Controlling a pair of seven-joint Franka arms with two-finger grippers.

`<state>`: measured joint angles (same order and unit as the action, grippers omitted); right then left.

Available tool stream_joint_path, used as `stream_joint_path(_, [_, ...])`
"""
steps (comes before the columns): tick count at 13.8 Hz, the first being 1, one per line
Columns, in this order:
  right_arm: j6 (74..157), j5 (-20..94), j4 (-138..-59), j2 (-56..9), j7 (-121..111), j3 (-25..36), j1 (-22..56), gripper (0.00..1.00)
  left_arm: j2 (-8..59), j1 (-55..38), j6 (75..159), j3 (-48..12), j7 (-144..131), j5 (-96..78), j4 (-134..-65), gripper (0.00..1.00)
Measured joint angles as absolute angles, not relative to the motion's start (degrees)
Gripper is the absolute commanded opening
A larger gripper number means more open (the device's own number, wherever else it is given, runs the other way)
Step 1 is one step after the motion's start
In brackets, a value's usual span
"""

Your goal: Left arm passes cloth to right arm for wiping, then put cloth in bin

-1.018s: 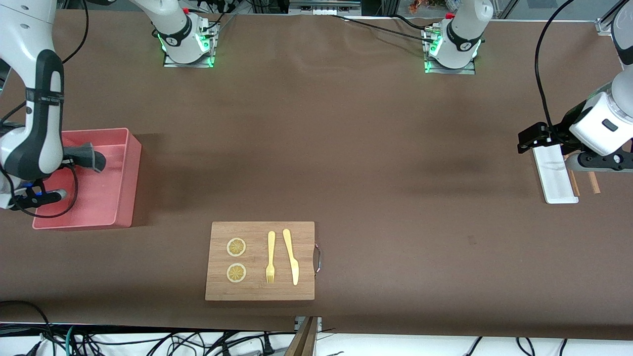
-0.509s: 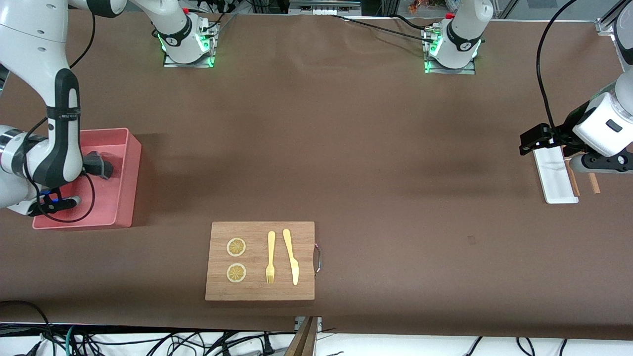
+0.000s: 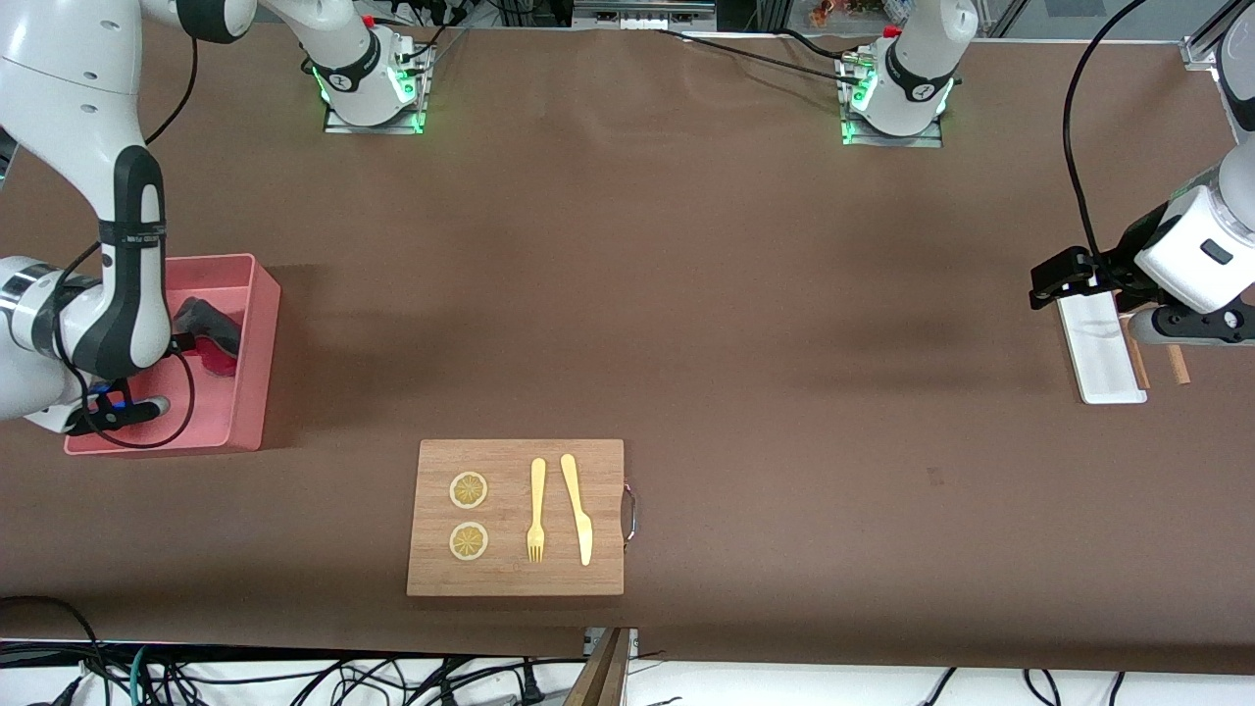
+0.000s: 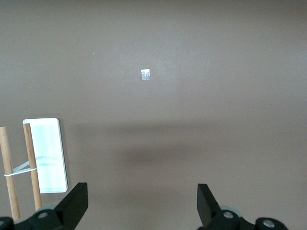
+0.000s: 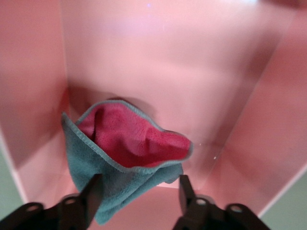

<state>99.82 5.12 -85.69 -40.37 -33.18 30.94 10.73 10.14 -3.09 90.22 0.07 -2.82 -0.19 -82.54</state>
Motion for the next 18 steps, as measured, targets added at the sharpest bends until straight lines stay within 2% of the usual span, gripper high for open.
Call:
stream_joint_path(6, [89.1, 10.1, -78.3, -35.9, -32.6, 30.9, 11.1, 1.0, 10.2, -3.1, 90.2, 0.1, -2.8, -0.2, -82.5, 1.0])
stream_joint_path(11, [80.4, 11.1, -70.9, -33.0, -20.6, 30.2, 13.3, 1.0, 10.2, -3.1, 90.2, 0.1, -2.8, -0.2, -82.5, 1.0])
stream_joint_path(14, [79.1, 9.2, -70.1, -26.8, -8.7, 21.5, 12.1, 1.0, 10.2, -3.1, 90.2, 0.1, -2.8, -0.2, -82.5, 1.0])
stream_joint_path(18, [78.5, 3.0, -71.4, -18.8, -3.2, 7.0, 5.2, 1.0, 10.2, -3.1, 90.2, 0.1, -2.8, -0.2, -82.5, 1.0])
